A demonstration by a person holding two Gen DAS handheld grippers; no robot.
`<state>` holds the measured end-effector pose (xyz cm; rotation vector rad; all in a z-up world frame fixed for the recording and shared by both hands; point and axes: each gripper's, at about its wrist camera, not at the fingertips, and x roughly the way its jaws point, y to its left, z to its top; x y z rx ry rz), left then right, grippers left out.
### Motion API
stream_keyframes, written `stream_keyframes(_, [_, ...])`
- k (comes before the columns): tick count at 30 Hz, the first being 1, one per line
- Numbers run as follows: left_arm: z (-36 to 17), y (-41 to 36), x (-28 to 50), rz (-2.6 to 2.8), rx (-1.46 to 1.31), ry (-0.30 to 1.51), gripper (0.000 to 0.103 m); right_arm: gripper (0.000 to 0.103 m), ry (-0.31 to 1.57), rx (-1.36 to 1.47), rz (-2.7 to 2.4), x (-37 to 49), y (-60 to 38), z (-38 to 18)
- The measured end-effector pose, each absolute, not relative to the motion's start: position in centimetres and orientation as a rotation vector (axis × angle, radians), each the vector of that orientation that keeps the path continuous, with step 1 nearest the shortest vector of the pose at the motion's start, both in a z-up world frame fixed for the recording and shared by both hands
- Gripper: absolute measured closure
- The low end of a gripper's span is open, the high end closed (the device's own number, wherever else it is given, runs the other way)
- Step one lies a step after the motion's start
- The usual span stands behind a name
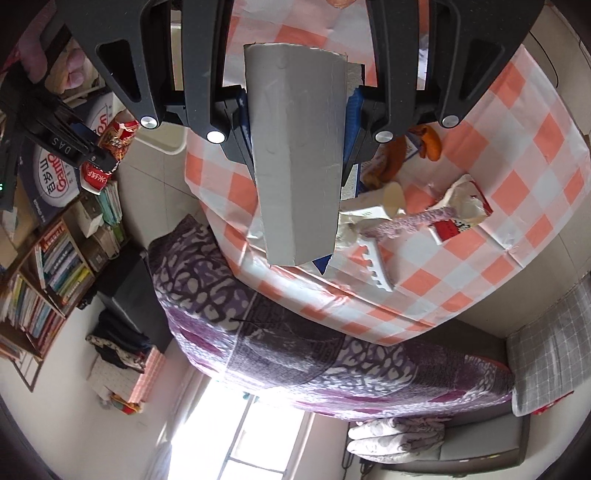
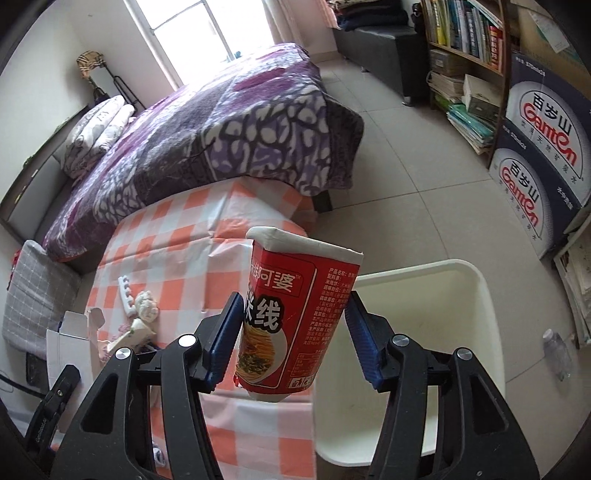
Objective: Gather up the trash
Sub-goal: 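Drop the noodle cup into the white bin with right tool while left drops carton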
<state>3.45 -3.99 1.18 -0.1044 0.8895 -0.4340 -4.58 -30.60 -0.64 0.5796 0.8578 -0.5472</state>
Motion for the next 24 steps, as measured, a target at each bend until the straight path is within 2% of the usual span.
stream_keyframes(1, [1.0,-4.8,3.1,-0.453,-0.096,0.897,0.065,0.046,0.876,0.585,-0.564,-4.9,-31.2,-0.9])
stream_keyframes(2, [0.7,-5.6,2.8,-0.475,-0.090,0.906,0.065,0.042,0.889,0.593,-0.574,-5.3,-31.8,-1.2])
stream_keyframes(3, [0.3,-6.4,2.4,-0.497,-0.085,0.917,0.065,0.031,0.897,0.599,-0.588,-5.7,-32.3,-1.3])
stream_keyframes(5, [-0.3,-8.1,1.7,-0.539,-0.074,0.940,0.065,0.019,0.888,0.601,-0.621,-6.7,-33.0,-1.2])
stream_keyframes(6, [-0.7,-8.9,1.3,-0.560,-0.066,0.949,0.065,0.017,0.875,0.607,-0.634,-7.2,-33.5,-1.0])
stream_keyframes(9, [-1.4,-11.3,0.0,-0.616,-0.047,0.970,0.065,0.014,0.838,0.640,-0.659,-8.7,-35.0,-0.5])
stream_keyframes(24, [-5.9,-20.9,-3.1,-0.859,-0.058,1.118,0.065,0.011,0.658,0.812,-0.674,-13.1,-39.9,2.4])
